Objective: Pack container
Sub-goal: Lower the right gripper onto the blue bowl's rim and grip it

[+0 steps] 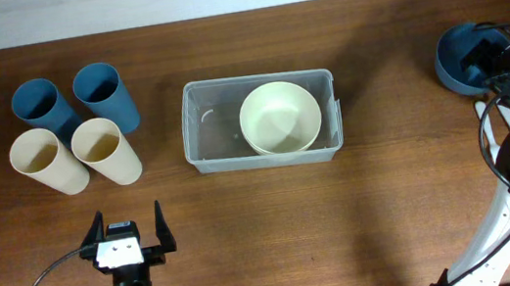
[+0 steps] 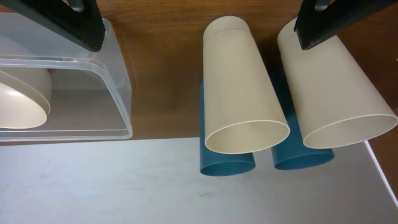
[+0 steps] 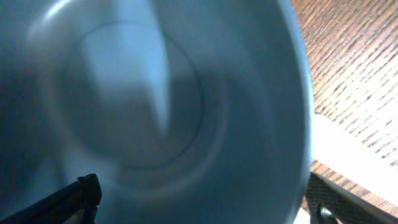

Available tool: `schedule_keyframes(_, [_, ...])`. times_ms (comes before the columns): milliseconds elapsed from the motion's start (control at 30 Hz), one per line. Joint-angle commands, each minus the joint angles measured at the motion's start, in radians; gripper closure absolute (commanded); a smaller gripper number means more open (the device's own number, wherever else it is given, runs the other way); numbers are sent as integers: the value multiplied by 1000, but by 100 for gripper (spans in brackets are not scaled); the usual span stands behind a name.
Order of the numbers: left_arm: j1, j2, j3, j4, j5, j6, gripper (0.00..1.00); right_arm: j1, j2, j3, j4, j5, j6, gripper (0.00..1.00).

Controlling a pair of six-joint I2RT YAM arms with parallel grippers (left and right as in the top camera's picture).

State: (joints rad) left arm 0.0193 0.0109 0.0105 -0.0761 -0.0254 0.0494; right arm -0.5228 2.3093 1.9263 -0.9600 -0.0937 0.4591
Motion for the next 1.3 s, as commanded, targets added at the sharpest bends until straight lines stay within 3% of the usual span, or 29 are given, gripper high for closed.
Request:
schedule_keyframes(0, [3, -6, -2, -6, 5, 8, 0, 5, 24, -11, 4, 16, -36, 1])
schedule_keyframes(133, [3, -6, -2, -6, 5, 8, 0, 5, 24, -10, 4, 16, -36, 5])
schedule_keyframes(167, [3, -6, -2, -6, 5, 8, 0, 5, 24, -10, 4, 15, -36, 13])
schedule_keyframes(200, [3, -6, -2, -6, 5, 8, 0, 5, 24, -10, 4, 11, -35, 27])
schedule_keyframes(267, [3, -6, -2, -6, 5, 8, 0, 5, 24, -10, 7, -16, -35, 37])
schedule_keyframes(467, [3, -6, -2, -6, 5, 8, 0, 5, 24, -10, 9, -53, -33, 39])
schedule_keyframes(667, [3, -6, -2, -6, 5, 8, 0, 5, 24, -10, 7, -52, -33, 57])
schedule_keyframes(767, [3, -6, -2, -6, 5, 8, 0, 5, 24, -10, 8, -51, -33, 60])
schedule_keyframes(1267, [3, -6, -2, -6, 5, 8, 0, 5, 24, -10, 16, 5, 101, 66])
